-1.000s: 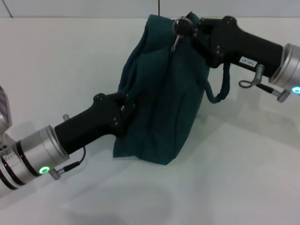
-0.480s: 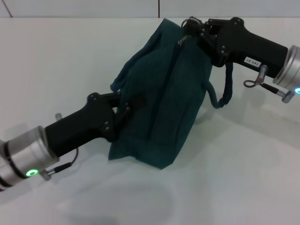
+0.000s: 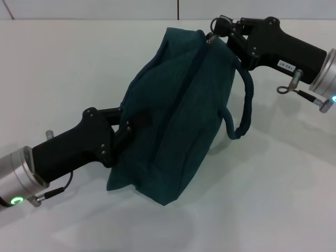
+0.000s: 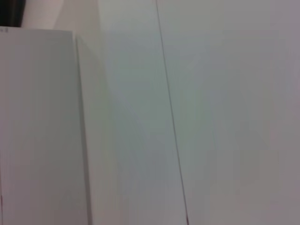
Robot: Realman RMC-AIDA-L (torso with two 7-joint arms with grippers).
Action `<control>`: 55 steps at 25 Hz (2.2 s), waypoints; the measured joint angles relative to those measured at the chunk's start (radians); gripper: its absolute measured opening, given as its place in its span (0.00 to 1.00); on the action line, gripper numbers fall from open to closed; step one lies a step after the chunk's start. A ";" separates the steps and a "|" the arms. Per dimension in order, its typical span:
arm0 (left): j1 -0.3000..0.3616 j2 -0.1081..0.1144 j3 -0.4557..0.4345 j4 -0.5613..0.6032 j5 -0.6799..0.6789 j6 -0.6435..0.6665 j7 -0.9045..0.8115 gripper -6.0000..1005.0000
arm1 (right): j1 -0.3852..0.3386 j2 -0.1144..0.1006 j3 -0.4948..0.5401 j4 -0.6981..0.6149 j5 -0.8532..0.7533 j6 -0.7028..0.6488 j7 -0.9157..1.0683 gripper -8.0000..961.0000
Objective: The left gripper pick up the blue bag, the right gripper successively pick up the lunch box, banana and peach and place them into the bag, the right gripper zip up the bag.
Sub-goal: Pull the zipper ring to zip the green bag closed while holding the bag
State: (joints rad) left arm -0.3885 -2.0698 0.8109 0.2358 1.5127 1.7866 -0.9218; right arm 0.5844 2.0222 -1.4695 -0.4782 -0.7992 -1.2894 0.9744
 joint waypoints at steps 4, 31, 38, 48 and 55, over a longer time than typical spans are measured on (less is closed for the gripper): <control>0.000 0.002 0.001 0.001 0.000 0.000 0.000 0.05 | -0.001 0.000 0.000 0.008 -0.004 0.014 -0.001 0.03; -0.007 0.013 -0.074 0.006 -0.028 -0.129 -0.075 0.12 | -0.233 -0.006 -0.029 -0.223 -0.038 -0.088 -0.088 0.03; -0.010 0.009 -0.074 0.007 -0.030 -0.169 -0.066 0.07 | -0.254 -0.008 0.040 -0.165 -0.039 -0.087 -0.091 0.03; -0.011 0.015 -0.073 0.006 -0.044 -0.170 -0.067 0.09 | -0.251 -0.009 0.078 -0.058 -0.038 -0.083 -0.108 0.03; -0.027 0.012 -0.073 0.007 -0.052 -0.154 -0.082 0.12 | -0.245 -0.010 0.079 -0.031 -0.037 -0.089 -0.117 0.03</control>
State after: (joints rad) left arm -0.4159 -2.0581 0.7379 0.2432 1.4610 1.6322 -1.0037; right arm 0.3390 2.0125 -1.3905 -0.5092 -0.8357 -1.3788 0.8575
